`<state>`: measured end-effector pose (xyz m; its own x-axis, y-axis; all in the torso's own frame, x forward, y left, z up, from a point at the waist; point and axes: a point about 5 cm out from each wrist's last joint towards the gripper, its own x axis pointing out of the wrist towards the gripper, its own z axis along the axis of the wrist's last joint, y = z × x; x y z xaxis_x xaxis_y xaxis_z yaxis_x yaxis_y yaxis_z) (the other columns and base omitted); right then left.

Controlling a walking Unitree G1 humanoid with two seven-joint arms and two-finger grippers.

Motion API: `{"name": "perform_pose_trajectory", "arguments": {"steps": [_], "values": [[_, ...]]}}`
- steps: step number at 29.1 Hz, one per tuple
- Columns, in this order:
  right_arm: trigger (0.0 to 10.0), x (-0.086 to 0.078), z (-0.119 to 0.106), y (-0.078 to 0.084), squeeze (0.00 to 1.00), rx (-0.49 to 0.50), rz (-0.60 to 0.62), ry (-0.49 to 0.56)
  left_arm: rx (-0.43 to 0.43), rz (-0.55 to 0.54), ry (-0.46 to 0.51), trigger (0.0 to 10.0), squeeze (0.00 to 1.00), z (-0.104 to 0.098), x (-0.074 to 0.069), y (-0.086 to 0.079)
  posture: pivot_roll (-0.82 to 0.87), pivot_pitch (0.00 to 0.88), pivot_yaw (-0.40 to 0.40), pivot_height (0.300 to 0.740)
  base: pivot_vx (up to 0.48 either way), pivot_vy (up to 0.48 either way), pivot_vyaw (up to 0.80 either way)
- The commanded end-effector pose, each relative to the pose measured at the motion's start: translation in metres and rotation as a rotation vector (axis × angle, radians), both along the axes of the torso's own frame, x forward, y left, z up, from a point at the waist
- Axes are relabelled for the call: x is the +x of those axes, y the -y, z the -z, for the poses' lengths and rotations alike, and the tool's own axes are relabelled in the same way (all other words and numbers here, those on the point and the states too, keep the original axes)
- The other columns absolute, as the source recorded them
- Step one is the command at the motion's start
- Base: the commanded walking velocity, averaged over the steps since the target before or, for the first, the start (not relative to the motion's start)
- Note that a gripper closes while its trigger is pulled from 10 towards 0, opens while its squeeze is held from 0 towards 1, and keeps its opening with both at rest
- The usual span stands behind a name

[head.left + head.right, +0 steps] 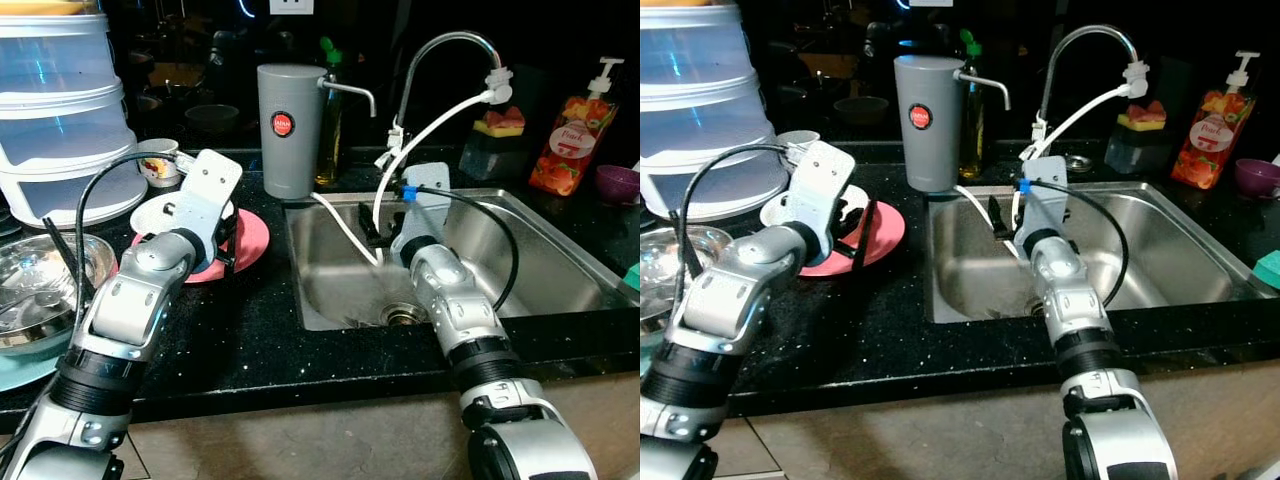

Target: Kitchen organization

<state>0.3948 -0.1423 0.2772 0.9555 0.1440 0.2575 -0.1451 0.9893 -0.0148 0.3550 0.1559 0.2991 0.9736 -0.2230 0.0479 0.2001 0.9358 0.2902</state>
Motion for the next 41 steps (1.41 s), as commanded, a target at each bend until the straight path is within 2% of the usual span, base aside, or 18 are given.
{"name": "perform_pose_trajectory", "arguments": {"steps": [1, 2, 4, 6, 14, 15, 17, 20, 21, 22, 23, 24, 28, 29, 31, 34, 38, 41], "values": [[10.0, -0.008, -0.013, 0.004, 0.00, 0.038, 0.010, 0.045, -0.051, 0.066, 0.015, 10.0, 0.00, -0.009, -0.002, 0.004, 0.14, 0.108, 0.012, 0.740, 0.000, 0.000, 0.00], [10.0, -0.010, -0.014, 0.004, 0.00, 0.041, 0.015, 0.055, -0.040, 0.066, 0.002, 10.0, 0.00, -0.008, -0.001, 0.001, 0.15, 0.114, 0.024, 0.740, 0.000, 0.000, 0.00], [10.0, -0.016, -0.016, 0.003, 0.00, 0.059, 0.028, 0.067, 0.049, 0.046, 0.072, 10.0, 0.00, -0.015, 0.001, -0.007, 0.15, 0.116, 0.023, 0.740, 0.000, 0.000, 0.00], [10.0, -0.021, -0.015, -0.004, 0.00, 0.060, 0.024, 0.074, 0.118, 0.045, 0.074, 10.0, 0.00, -0.014, 0.000, -0.016, 0.15, 0.106, -0.002, 0.740, 0.000, 0.000, 0.00], [10.0, -0.028, -0.011, 0.000, 0.00, 0.046, 0.026, 0.065, 0.086, -0.049, -0.037, 10.0, 0.00, -0.001, 0.010, -0.037, 0.13, 0.109, -0.023, 0.740, 0.000, 0.000, 0.00], [10.0, -0.028, -0.011, 0.000, 0.00, 0.046, 0.026, 0.065, 0.086, -0.049, -0.037, 10.0, 0.00, -0.001, 0.010, -0.037, 0.13, 0.109, -0.023, 0.740, 0.000, 0.000, 0.00], [10.0, -0.034, -0.009, -0.001, 0.00, 0.049, 0.032, 0.063, 0.112, -0.099, -0.042, 10.0, 0.00, -0.005, 0.017, -0.050, 0.12, 0.091, -0.008, 0.740, 0.000, 0.000, 0.00], [10.0, -0.040, -0.010, 0.002, 0.00, 0.048, 0.036, 0.065, 0.123, -0.096, -0.040, 10.0, 0.00, -0.012, 0.022, -0.053, 0.13, 0.082, -0.003, 0.740, 0.000, 0.000, 0.00], [10.0, -0.042, -0.010, 0.003, 0.00, 0.048, 0.039, 0.067, 0.128, -0.086, -0.034, 10.0, 0.28, -0.015, 0.025, -0.052, 0.13, 0.082, -0.003, 0.740, 0.000, 0.000, 0.00], [10.0, -0.043, -0.011, 0.005, 0.00, 0.049, 0.044, 0.070, 0.119, -0.075, -0.032, 10.0, 0.93, -0.019, 0.027, -0.052, 0.12, 0.077, 0.002, 0.740, 0.000, 0.000, 0.00], [10.0, -0.043, -0.011, 0.005, 0.00, 0.049, 0.044, 0.070, 0.119, -0.075, -0.032, 10.0, 0.93, -0.019, 0.027, -0.052, 0.12, 0.077, 0.002, 0.740, 0.000, 0.000, 0.00], [10.0, -0.044, -0.011, 0.006, 0.00, 0.051, 0.053, 0.072, 0.089, -0.055, -0.040, 10.0, 1.00, -0.021, 0.030, -0.050, 0.12, 0.071, 0.008, 0.740, 0.000, 0.000, 0.00], [10.0, -0.046, -0.012, 0.007, 0.00, 0.063, 0.066, 0.075, 0.054, -0.004, -0.071, 10.0, 1.00, -0.026, 0.037, -0.043, 0.11, 0.073, 0.007, 0.740, 0.000, 0.000, 0.00], [10.0, -0.047, -0.014, 0.004, 0.00, 0.064, 0.055, 0.077, 0.045, 0.033, -0.095, 10.0, 0.00, -0.028, 0.039, -0.040, 0.11, 0.077, 0.006, 0.740, 0.000, 0.000, 0.00], [10.0, -0.049, -0.014, 0.000, 0.00, 0.056, 0.038, 0.079, 0.029, 0.099, -0.135, 10.0, 0.00, -0.033, 0.042, -0.038, 0.11, 0.077, 0.006, 0.740, 0.000, 0.000, 0.00], [10.0, -0.050, -0.015, 0.000, 0.00, 0.052, 0.035, 0.076, 0.035, 0.124, -0.155, 10.0, 0.00, -0.034, 0.043, -0.037, 0.11, 0.081, 0.009, 0.740, 0.000, 0.000, 0.00], [10.0, -0.051, -0.015, 0.000, 0.00, 0.057, 0.040, 0.071, 0.291, 0.138, -0.184, 10.0, 0.00, -0.032, 0.049, -0.042, 0.11, 0.080, 0.009, 0.740, 0.000, 0.000, 0.00], [10.0, -0.051, -0.016, -0.001, 0.00, 0.058, 0.039, 0.071, 0.326, 0.149, -0.207, 10.0, 0.00, -0.030, 0.050, -0.042, 0.11, 0.081, 0.009, 0.740, 0.000, 0.000, 0.00]]}}
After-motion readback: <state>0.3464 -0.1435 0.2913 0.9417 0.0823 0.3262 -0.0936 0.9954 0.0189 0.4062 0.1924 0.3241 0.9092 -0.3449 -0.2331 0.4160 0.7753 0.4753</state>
